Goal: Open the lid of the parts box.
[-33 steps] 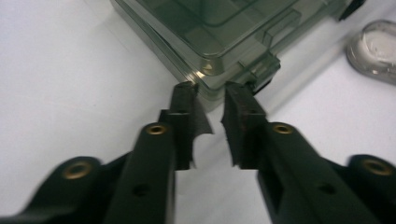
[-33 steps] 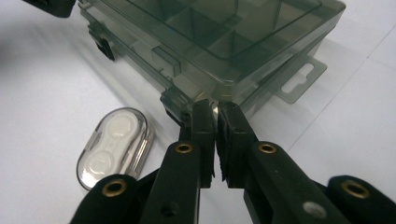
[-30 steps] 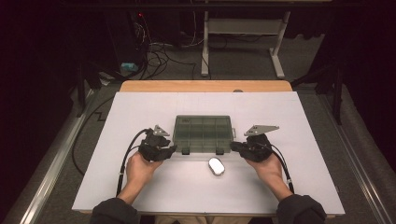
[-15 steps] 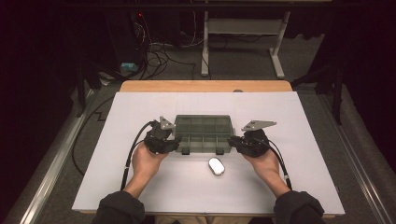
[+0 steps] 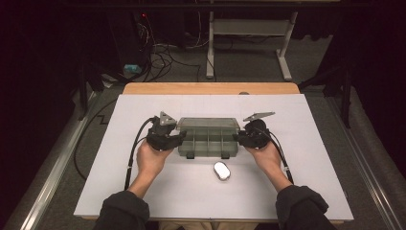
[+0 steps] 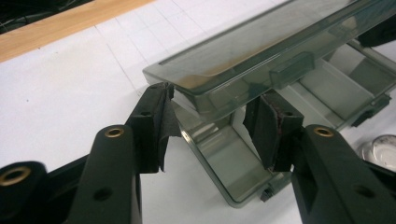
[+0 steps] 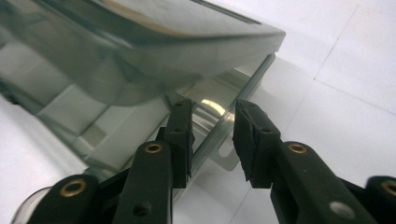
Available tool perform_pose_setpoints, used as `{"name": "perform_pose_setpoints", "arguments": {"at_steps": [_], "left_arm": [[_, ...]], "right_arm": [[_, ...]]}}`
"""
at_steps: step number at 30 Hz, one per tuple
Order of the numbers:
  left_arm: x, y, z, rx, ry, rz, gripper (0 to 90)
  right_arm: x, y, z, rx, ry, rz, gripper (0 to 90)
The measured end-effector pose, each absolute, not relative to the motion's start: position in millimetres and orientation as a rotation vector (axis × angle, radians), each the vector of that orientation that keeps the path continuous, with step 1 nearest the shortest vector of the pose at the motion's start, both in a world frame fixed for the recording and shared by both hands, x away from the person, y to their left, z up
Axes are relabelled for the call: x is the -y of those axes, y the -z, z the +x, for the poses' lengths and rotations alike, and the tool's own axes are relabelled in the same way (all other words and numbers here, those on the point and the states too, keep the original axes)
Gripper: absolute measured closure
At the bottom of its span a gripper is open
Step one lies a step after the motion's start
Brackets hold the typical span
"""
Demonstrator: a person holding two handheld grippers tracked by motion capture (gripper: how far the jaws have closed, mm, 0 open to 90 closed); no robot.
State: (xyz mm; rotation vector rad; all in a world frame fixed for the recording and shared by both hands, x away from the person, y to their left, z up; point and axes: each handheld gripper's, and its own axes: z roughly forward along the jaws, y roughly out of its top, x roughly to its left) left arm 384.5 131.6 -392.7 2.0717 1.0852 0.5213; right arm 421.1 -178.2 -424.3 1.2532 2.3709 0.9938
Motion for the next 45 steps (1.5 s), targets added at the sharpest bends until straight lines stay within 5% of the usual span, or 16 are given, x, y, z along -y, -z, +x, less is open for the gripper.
{"name": "perform_pose_setpoints", "arguments": {"at_steps": [45], "left_arm": [[-131.7,392.9,456.6,-1.235,-0.445,1.965,68.6]], "right_arm": [[176.9,428.0,434.0,-2.417,-0.947,1.331,72.3]]}}
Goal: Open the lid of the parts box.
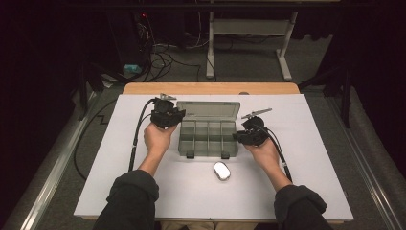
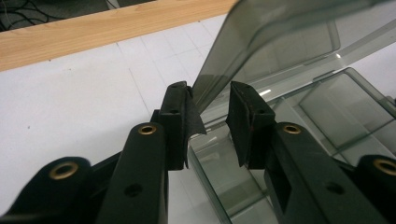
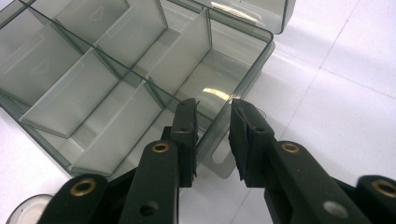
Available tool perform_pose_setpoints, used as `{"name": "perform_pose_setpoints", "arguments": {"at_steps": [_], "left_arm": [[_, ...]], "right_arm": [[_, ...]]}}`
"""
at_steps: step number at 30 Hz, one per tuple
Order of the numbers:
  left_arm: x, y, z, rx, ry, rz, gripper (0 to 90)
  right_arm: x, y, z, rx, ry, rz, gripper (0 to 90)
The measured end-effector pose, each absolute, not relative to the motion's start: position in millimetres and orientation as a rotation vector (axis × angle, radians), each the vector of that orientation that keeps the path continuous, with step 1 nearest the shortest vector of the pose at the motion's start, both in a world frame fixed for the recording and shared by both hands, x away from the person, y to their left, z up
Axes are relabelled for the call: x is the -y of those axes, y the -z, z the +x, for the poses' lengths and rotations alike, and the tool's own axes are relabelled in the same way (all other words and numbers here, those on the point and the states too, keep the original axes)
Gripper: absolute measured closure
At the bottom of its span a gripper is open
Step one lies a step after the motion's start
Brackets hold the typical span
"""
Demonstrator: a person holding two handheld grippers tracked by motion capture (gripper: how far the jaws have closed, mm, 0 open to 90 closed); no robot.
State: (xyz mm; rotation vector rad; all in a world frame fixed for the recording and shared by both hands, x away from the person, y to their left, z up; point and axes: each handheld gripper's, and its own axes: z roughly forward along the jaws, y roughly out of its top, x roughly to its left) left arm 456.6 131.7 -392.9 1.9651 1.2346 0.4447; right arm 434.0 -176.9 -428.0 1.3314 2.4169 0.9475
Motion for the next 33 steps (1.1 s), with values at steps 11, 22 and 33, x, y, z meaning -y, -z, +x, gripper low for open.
{"name": "perform_pose_setpoints", "arguments": {"at_steps": [11,22,33], "left_arm": [[-130.2,407.7,469.7,-1.284,-0.42,1.954,70.5],[-125.9,421.3,478.4,-1.336,-0.422,1.997,70.8],[-124.6,430.6,484.0,-1.364,-0.424,2.015,71.3]], "right_arm": [[176.8,428.5,433.4,-2.411,-0.952,1.329,72.2],[175.4,428.2,432.9,-2.406,-0.937,1.323,72.3],[174.5,428.4,432.1,-2.399,-0.934,1.328,72.3]]}}
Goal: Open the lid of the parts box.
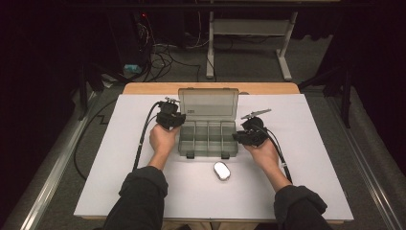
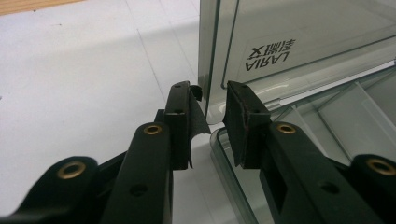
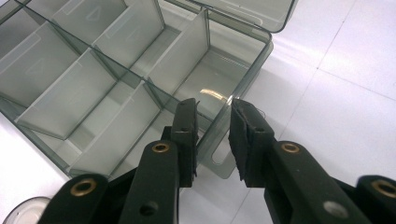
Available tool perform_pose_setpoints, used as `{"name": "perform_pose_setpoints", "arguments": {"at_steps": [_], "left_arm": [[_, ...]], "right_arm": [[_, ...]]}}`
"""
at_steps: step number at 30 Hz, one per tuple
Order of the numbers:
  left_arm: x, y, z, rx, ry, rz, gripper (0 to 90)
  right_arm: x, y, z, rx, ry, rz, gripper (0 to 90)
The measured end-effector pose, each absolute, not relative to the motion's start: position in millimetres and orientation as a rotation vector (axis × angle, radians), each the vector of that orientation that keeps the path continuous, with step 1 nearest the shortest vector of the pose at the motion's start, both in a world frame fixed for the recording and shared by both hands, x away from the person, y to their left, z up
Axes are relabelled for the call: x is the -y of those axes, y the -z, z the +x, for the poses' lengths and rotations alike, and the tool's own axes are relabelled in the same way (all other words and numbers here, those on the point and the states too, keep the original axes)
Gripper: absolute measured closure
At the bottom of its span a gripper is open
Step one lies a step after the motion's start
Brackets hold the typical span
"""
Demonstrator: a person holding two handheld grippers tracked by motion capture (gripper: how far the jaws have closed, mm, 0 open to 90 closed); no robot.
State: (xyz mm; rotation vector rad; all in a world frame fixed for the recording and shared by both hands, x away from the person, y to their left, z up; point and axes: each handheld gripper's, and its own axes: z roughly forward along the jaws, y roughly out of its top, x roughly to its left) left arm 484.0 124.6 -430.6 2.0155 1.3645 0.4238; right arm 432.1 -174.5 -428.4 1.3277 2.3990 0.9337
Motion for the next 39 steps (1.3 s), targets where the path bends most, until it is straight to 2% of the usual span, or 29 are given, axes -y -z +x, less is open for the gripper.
{"name": "perform_pose_setpoints", "arguments": {"at_steps": [5,23,39], "left_arm": [[-124.3,431.5,484.5,-1.365,-0.422,2.015,71.0],[-125.8,426.1,477.3,-1.323,-0.46,2.062,54.8],[-141.6,412.4,457.9,-1.274,-0.361,2.059,48.5]], "right_arm": [[174.9,428.6,432.2,-2.398,-0.938,1.33,72.3],[175.6,429.2,431.9,-2.39,-0.947,1.35,72.6],[174.7,429.2,431.6,-2.387,-0.942,1.35,72.6]]}}
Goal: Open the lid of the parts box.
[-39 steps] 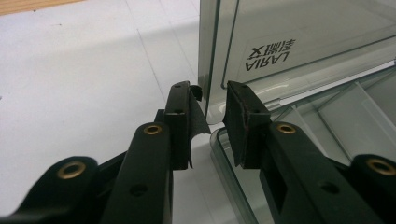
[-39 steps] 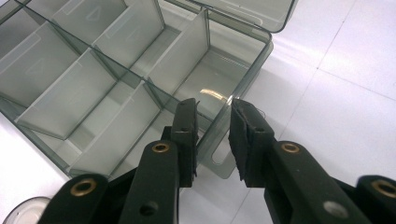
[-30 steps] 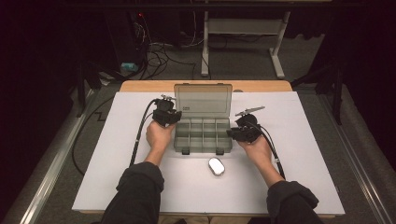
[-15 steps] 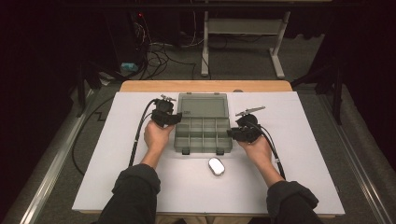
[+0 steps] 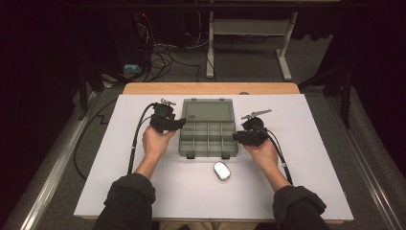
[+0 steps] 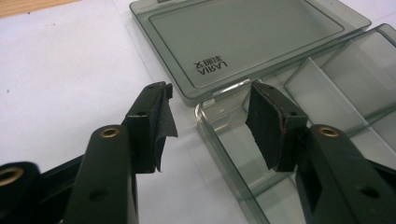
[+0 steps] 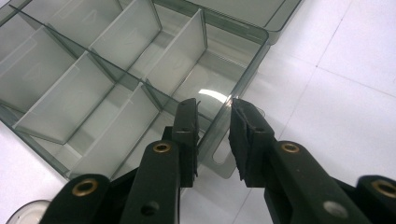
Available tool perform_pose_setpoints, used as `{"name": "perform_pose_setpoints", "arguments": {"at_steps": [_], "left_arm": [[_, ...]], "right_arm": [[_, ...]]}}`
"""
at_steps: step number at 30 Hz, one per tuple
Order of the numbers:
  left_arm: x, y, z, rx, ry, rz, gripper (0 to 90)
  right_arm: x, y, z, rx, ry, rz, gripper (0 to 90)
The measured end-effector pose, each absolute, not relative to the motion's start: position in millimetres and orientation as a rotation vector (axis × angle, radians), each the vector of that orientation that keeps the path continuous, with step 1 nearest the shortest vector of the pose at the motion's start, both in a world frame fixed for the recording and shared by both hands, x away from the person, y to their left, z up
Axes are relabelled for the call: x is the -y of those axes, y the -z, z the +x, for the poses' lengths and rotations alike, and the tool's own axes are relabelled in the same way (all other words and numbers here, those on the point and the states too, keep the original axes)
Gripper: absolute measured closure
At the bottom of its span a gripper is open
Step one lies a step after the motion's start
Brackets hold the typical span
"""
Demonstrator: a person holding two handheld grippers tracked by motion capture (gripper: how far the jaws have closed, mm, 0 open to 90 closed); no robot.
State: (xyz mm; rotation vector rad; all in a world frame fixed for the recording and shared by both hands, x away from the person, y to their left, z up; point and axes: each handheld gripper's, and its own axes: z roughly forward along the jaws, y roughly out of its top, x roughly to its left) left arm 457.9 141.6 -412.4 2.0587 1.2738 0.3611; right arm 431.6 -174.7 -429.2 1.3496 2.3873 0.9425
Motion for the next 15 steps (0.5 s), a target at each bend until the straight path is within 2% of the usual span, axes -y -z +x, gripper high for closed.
{"name": "perform_pose_setpoints", "arguments": {"at_steps": [15], "left_arm": [[-160.5,410.0,433.2,-1.255,-0.33,2.069,46.9]], "right_arm": [[173.7,428.7,431.4,-2.397,-0.923,1.305,72.3]]}}
